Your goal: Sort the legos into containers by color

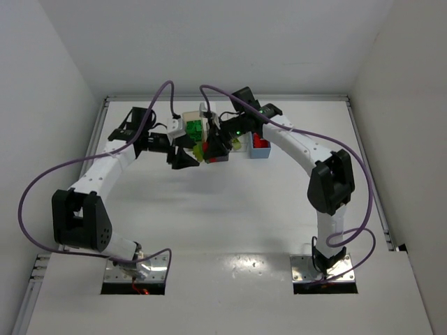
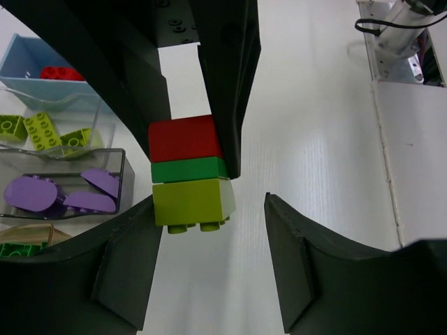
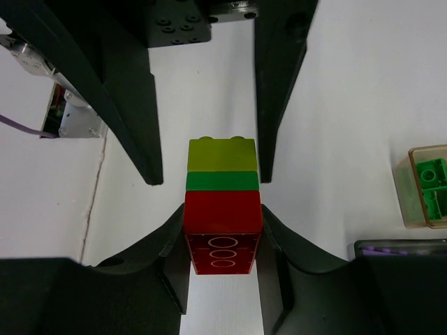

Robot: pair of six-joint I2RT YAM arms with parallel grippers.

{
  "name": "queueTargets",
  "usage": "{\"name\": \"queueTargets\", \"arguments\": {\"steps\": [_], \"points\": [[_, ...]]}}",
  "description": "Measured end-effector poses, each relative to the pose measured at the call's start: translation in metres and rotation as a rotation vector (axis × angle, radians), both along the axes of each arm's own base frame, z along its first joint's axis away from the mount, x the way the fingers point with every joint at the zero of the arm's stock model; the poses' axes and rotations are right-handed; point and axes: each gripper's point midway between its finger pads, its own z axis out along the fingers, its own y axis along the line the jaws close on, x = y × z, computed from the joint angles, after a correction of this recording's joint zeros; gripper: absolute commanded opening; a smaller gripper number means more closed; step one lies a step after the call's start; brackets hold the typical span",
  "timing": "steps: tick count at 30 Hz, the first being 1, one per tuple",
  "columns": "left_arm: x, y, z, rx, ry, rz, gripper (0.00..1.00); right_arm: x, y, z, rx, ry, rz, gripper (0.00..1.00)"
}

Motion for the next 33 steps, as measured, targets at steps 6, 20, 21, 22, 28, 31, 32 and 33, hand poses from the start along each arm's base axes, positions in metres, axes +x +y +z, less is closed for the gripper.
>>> {"name": "queueTargets", "arguments": {"steps": [6,20,21,22,28,31,32,33], "points": [[0.008,-0.004,-0.001,0.011,0.015,0.006,0.31,0.0,0.001,0.001,0.006,0.005,-0.002,0.07],[0.016,-0.006,-0.015,0.063,0.013,0.034,0.08,0.01,-0.015,-0.01,-0.029,-0.07,-0.081,0.06],[0.016,-0.004,-0.021,0.08,0.014,0.039,0.08,0.012,-0.023,-0.011,-0.048,-0.079,-0.113,0.06],[0.014,-0.003,-0.026,0.096,0.027,0.044,0.08,0.019,-0.037,-0.012,-0.068,-0.093,-0.161,0.06],[0.032,-0.008,-0.048,0.137,0.106,0.05,0.08,0.06,-0.124,-0.003,-0.163,-0.197,-0.47,0.06],[0.055,-0.019,-0.058,0.138,0.141,0.068,0.08,0.056,-0.155,0.006,-0.184,-0.223,-0.581,0.06],[0.061,-0.024,-0.06,0.135,0.146,0.073,0.08,0.052,-0.161,0.009,-0.186,-0.227,-0.606,0.05],[0.068,-0.03,-0.06,0.129,0.159,0.076,0.08,0.048,-0.165,0.01,-0.187,-0.225,-0.624,0.05]]}}
